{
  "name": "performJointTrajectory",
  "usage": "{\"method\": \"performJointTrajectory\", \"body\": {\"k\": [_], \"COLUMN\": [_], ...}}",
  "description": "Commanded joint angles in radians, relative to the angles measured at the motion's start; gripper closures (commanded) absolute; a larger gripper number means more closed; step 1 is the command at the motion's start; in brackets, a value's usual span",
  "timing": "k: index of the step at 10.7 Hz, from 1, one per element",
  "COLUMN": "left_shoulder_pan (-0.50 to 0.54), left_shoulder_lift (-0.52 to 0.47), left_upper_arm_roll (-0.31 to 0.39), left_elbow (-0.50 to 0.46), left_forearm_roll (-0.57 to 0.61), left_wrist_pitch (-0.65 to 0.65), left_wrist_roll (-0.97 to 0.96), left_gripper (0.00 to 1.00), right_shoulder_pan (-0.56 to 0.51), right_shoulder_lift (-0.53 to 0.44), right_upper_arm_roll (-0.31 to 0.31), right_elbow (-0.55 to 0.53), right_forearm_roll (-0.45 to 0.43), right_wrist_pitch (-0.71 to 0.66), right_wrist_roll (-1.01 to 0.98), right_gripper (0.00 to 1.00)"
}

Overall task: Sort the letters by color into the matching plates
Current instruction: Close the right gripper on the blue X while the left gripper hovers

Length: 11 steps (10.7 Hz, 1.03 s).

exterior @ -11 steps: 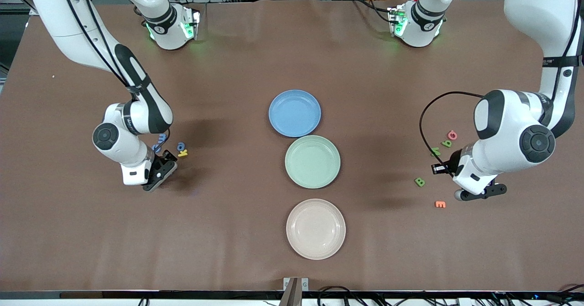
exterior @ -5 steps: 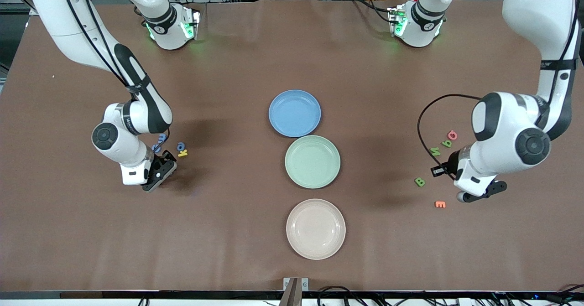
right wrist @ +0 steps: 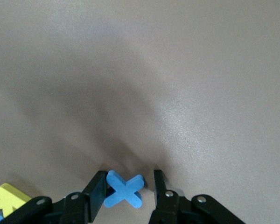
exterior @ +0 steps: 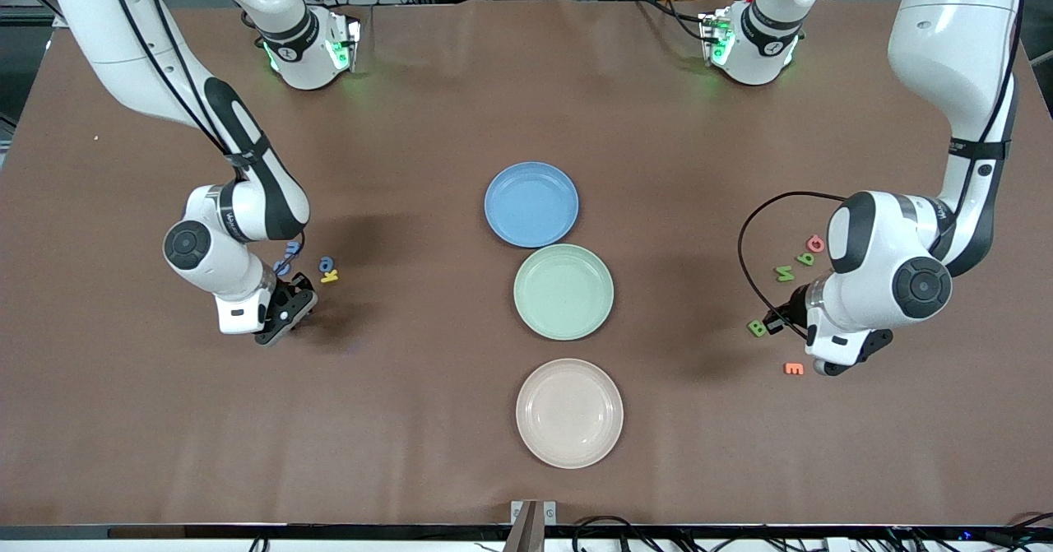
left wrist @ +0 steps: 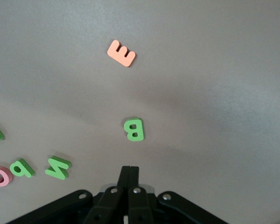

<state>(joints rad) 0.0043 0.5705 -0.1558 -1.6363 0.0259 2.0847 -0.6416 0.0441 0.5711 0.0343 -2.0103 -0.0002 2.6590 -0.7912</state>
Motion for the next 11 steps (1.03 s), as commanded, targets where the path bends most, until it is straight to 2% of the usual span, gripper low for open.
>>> {"method": "performJointTrajectory", "body": {"k": [1,2,6,8,11], "left_shoulder_pan": [-0.004,-0.004,-0.006,-0.006,-0.006], "left_shoulder_lift": [-0.004,-0.006,-0.004,0.011,0.037], "left_upper_arm_roll": [0.001,0.001,0.001,-0.001,-0.001], "left_elbow": [0.013,0.015,0.015,0.013,0.015], "left_forearm_roll": [0.026,0.026,0.026,0.026,0.026], "left_wrist_pitch": [-0.008,-0.008,-0.008,-0.008,-0.008], "left_wrist_roll": [-0.032,-0.033,-0.033,-0.039,-0.041], "left_gripper": [1.0,1.0,1.0,1.0,1.0], "right_shoulder_pan": [-0.02,-0.02,-0.018,-0.018,-0.004], "right_shoulder_lift": [-0.005,-0.005,-0.007,-0.042,-0.124], "right_upper_arm_roll": [0.019,0.019,0.019,0.019,0.019], "right_elbow": [-0.019,-0.019,-0.018,-0.016,-0.011], "right_forearm_roll": [-0.011,-0.011,-0.011,-0.009,-0.003], "right_wrist_pitch": [0.004,0.004,0.001,-0.022,-0.166], "right_wrist_roll": [-0.016,-0.016,-0.01,0.004,0.174], "right_gripper": [0.7,0.77,0.8,0.83,0.83]}}
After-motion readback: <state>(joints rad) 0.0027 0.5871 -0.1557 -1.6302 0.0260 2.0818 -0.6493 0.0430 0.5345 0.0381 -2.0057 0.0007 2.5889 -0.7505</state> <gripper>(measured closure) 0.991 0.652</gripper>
